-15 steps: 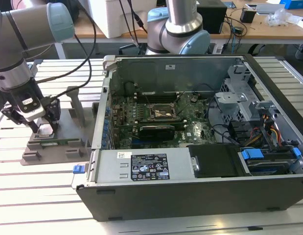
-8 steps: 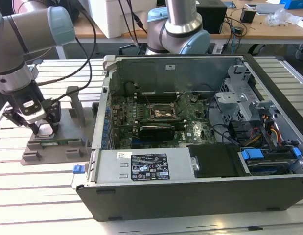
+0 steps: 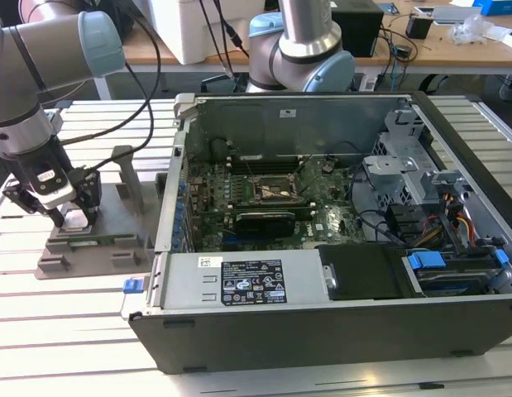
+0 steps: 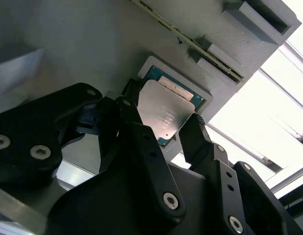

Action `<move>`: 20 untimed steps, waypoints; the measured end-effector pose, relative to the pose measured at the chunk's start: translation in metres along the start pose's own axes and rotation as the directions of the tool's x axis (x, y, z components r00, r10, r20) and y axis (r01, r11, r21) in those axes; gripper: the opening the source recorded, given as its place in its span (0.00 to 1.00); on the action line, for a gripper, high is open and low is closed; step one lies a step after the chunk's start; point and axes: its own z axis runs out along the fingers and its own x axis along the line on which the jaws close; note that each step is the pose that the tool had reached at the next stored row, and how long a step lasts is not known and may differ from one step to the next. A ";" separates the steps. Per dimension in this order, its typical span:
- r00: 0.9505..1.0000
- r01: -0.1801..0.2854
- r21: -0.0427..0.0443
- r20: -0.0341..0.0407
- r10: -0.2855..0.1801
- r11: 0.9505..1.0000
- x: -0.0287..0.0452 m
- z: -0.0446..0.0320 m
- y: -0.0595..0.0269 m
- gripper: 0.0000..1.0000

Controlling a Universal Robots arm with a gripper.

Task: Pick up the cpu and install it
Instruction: 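Pick up the cpu and move it towards the insertion slot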

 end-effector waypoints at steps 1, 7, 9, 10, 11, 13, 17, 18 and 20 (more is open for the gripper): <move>1.000 0.000 0.000 0.000 0.000 1.000 0.0000 0.0000 0.0000 0.60; 1.000 0.000 0.000 0.000 0.000 1.000 0.0000 0.0001 0.0000 0.55; 1.000 0.000 0.000 0.000 0.000 1.000 0.0000 0.0002 0.0000 0.55; 1.000 0.000 0.000 0.000 0.000 1.000 0.0000 0.0002 0.0000 0.55; 1.000 0.000 0.000 0.000 0.000 1.000 0.0000 0.0002 0.0000 0.55; 1.000 0.000 0.002 0.000 0.000 1.000 0.0000 0.0003 0.0000 0.55; 1.000 0.000 0.002 0.000 0.000 1.000 -0.0002 -0.0079 -0.0001 0.55; 1.000 0.000 0.002 0.000 0.000 1.000 -0.0003 -0.0131 -0.0001 0.55; 1.000 0.000 0.002 0.000 0.000 1.000 -0.0005 -0.0194 -0.0001 0.55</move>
